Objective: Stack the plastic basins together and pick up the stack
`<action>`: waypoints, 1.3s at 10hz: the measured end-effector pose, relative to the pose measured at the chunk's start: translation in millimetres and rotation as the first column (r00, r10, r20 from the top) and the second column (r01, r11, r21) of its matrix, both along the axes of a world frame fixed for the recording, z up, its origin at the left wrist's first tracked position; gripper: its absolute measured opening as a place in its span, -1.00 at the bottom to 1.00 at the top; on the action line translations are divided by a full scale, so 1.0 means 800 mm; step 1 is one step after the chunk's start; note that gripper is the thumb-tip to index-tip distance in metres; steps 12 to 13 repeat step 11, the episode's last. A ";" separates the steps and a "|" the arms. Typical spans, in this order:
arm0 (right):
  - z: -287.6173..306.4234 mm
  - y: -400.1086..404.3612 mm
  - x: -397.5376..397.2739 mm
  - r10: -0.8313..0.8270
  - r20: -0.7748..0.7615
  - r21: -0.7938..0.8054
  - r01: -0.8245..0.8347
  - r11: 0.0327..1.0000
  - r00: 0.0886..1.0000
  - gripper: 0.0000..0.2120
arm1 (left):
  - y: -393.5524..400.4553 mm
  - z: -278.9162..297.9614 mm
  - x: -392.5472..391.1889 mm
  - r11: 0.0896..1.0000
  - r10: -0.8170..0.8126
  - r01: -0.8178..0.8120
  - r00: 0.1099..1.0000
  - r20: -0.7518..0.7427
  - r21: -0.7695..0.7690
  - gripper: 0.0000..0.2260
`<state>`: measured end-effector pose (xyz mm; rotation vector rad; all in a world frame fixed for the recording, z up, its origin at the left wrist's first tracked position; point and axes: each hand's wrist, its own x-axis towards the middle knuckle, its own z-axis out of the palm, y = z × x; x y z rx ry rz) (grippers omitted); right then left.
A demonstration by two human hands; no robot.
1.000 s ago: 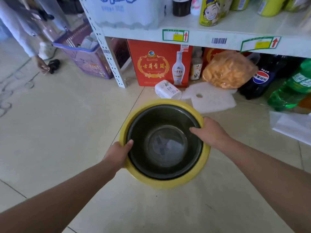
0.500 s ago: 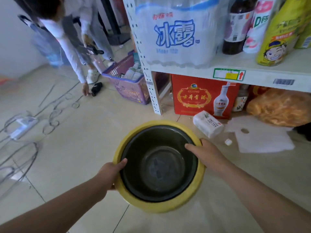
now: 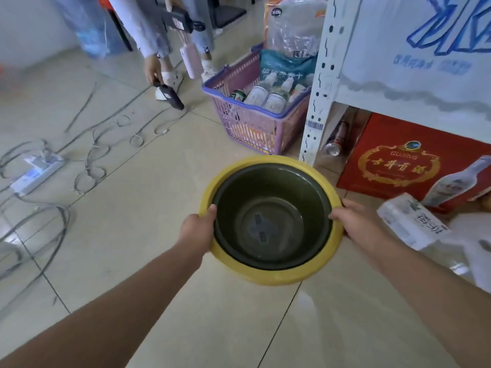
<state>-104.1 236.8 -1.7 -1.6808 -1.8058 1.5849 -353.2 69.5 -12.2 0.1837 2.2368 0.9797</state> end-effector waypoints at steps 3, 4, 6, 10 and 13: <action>-0.044 0.073 -0.087 -0.153 -0.108 0.122 0.166 0.979 0.982 -0.72 | 0.100 -0.060 -0.064 0.996 0.087 -0.087 0.996 -0.029 0.013 -0.54; -0.059 0.090 -0.102 -0.171 -0.105 0.137 0.185 0.973 0.980 -0.71 | 0.115 -0.074 -0.075 0.994 0.111 -0.111 0.993 -0.026 0.020 -0.52; -0.085 0.094 -0.123 -0.122 -0.116 0.143 0.138 0.980 0.986 -0.68 | 0.115 -0.096 -0.087 0.994 0.108 -0.108 0.994 -0.016 -0.029 -0.52; -0.066 0.075 -0.098 0.207 0.524 0.527 -0.506 0.683 0.826 -0.42 | 0.083 -0.081 -0.061 0.891 -0.448 0.294 0.691 -0.567 -0.346 -0.43; -0.047 0.055 -0.077 0.214 0.632 0.557 -0.629 0.542 0.745 -0.55 | 0.068 -0.067 -0.018 0.810 -0.586 0.377 0.511 -0.628 -0.449 -0.41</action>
